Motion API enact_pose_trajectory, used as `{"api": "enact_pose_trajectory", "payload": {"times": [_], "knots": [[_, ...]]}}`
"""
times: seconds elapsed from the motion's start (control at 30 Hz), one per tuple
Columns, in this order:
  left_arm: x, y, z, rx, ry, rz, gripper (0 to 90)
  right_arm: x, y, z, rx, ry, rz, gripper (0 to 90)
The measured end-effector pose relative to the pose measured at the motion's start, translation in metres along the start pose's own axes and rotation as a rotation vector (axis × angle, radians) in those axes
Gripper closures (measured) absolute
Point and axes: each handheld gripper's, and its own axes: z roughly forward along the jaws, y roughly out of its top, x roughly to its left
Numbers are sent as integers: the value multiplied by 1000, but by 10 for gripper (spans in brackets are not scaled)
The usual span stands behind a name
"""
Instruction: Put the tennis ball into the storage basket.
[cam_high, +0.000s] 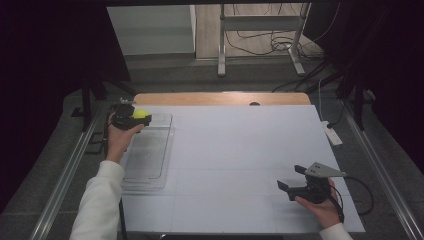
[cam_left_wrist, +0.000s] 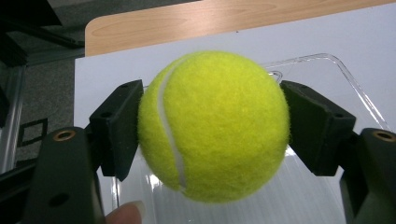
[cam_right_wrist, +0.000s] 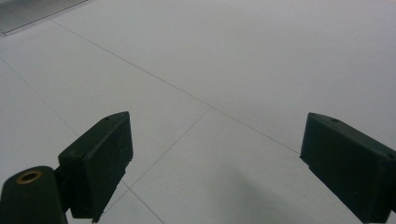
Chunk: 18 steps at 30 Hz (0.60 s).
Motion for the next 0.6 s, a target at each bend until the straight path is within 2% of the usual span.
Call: {"api": "enact_pose_trajectory", "payload": {"times": [0.6], "knots": [[-4,-4,12,58,14,25,269,0,0,0,-5,2,1,94]]}}
